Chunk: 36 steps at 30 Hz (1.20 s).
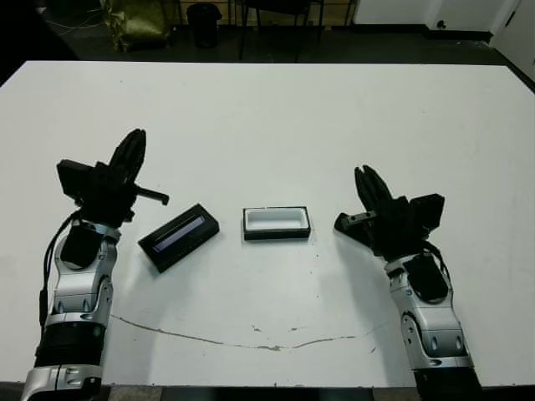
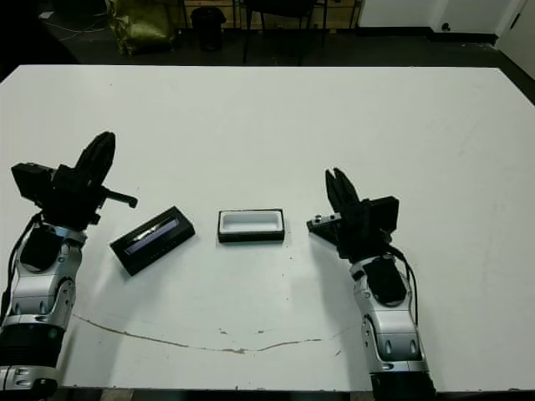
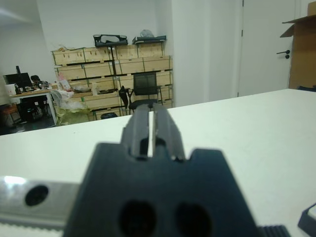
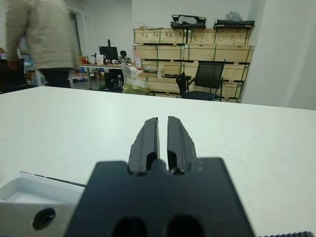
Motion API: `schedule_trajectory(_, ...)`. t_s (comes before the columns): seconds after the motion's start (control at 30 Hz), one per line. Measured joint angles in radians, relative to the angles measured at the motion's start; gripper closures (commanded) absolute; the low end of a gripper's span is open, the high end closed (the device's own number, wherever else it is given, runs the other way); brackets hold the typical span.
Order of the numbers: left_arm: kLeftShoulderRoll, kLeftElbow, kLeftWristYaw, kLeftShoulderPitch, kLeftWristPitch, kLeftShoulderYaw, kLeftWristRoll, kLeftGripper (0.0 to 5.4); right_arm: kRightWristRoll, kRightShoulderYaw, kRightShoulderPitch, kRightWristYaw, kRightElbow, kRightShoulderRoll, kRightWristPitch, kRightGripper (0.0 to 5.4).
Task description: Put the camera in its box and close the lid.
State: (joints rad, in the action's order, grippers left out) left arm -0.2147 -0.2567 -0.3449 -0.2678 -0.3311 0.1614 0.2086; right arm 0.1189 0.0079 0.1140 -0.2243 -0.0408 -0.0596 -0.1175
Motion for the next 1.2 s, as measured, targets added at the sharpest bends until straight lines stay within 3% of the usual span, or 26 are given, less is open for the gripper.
schedule_trajectory(0.43, 0.003, -0.008, -0.007, 0.000, -0.007, 0.000, 0.007, 5.40, 0.002, 0.002, -0.003, -0.003, -0.003, -0.001, 0.009, 5.37)
schedule_trajectory(0.6, 0.004, -0.016, -0.014, 0.000, -0.012, 0.000, 0.010, 5.40, 0.045, -0.008, -0.002, -0.060, -0.002, -0.013, 0.004, 5.37)
schedule_trajectory(0.9, 0.004, -0.016, -0.010, 0.000, -0.013, 0.002, 0.009, 5.40, 0.111, -0.086, -0.031, -0.195, -0.082, -0.179, 0.003, 5.37)
schedule_trajectory(1.2, 0.006, -0.026, -0.011, 0.001, -0.021, 0.003, 0.008, 5.40, 0.201, -0.165, -0.057, -0.339, -0.123, -0.339, 0.057, 5.25)
